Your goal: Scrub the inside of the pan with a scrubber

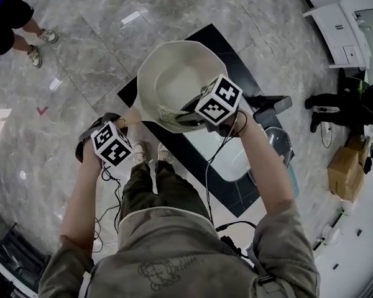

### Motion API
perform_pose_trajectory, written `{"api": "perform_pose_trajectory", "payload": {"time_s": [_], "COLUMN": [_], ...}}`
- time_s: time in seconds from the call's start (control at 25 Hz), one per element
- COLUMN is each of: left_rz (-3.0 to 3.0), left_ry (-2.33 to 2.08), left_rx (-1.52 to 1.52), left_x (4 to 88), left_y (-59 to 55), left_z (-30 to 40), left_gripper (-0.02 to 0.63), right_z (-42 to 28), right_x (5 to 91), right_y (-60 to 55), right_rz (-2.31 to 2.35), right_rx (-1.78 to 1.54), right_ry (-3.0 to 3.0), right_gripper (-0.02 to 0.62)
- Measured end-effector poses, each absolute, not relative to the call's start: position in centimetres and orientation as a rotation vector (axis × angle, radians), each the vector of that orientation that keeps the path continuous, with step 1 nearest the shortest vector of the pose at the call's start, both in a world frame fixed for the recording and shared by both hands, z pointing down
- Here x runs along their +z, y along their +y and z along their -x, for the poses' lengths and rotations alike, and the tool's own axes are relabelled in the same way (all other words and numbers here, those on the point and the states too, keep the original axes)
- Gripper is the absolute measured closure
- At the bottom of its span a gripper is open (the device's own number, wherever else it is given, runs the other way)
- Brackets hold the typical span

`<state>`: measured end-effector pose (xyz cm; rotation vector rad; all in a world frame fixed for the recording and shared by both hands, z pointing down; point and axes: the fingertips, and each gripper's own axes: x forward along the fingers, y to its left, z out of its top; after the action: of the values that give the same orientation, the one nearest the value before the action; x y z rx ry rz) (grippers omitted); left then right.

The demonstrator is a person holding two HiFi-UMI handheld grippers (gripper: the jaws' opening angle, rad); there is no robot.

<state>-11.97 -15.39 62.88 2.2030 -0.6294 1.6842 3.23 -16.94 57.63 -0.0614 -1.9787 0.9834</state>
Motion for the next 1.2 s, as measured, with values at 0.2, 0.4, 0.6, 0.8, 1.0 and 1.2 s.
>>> {"api": "perform_pose_trajectory", "payload": {"time_s": [0.2,0.4,0.6,0.8,1.0,1.2], "left_rz": [-2.242,-2.336,-2.398,-2.567,-2.718,-2.826], "left_ry": [-0.679,-0.831,-1.002,-1.204,-1.367,-1.490], "left_rx": [1.604,1.447,1.095,0.909,0.701,0.479], "left_x": [62.1,59.0,52.9,44.2,35.9,28.8], "left_y": [-15.4,-16.0,-16.6,-18.8,-20.6,-20.1], "left_z": [11.6,12.6,12.4,11.5,10.7,9.5], "left_gripper": [0.413,0.388,0.387,0.420,0.498,0.554], "right_z": [-3.5,-5.3,-6.8,-7.4,-8.3,-9.6], "right_x": [54.6,50.3,44.4,37.7,30.8,24.7], "right_y": [-20.2,-23.4,-23.9,-23.3,-22.2,-19.8], "right_rz": [-0.317,-0.794,-1.125,-1.330,-1.486,-1.607], "right_rx": [0.916,0.763,0.461,0.272,0.142,-0.002], "right_ry": [-2.245,-2.407,-2.459,-2.515,-2.588,-2.645], "right_gripper": [0.531,0.529,0.528,0.526,0.526,0.525]}}
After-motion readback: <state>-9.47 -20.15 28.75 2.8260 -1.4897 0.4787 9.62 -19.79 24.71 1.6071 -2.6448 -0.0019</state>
